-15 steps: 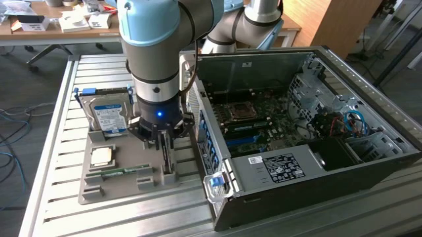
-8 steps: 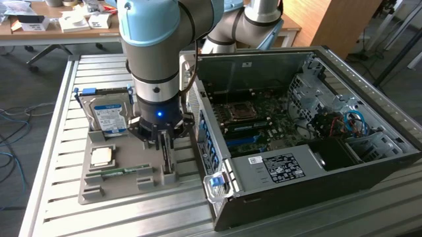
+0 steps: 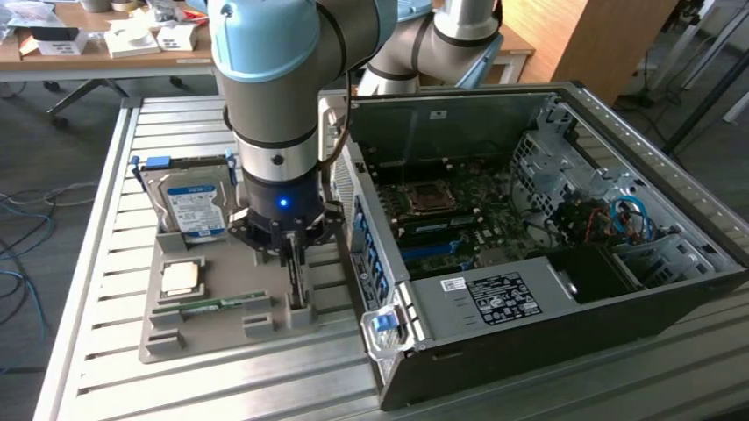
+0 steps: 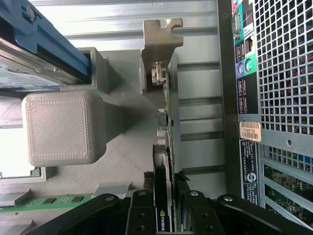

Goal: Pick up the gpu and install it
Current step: 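Pick up the gpu and move the gpu toward the slot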

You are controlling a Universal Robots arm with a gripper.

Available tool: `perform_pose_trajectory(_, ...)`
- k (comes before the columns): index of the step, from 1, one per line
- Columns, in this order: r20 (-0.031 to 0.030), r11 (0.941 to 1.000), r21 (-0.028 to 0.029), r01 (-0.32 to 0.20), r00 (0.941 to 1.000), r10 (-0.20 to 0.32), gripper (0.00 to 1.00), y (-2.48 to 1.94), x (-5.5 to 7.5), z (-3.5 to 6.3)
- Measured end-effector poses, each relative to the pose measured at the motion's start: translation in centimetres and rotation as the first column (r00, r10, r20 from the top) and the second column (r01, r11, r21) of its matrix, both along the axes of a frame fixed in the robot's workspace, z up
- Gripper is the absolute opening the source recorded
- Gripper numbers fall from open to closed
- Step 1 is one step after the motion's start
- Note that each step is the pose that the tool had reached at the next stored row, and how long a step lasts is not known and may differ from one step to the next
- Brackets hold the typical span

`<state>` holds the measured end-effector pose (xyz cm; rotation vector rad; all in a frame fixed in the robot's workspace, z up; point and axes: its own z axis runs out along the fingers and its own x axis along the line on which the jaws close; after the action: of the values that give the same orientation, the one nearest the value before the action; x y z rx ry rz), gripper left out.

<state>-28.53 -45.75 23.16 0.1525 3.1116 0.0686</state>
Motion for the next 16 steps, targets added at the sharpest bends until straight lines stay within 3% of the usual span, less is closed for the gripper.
perform_pose_trajectory(12, 0.0000, 1.0000, -0.0001, -0.001, 1.0000, 0.001, 0.26, 0.00, 0.00, 0.00)
perform_pose_trajectory(16, -0.0001, 0.9991, -0.0002, -0.042, 0.9991, 0.042, 0.26, 0.00, 0.00, -0.02)
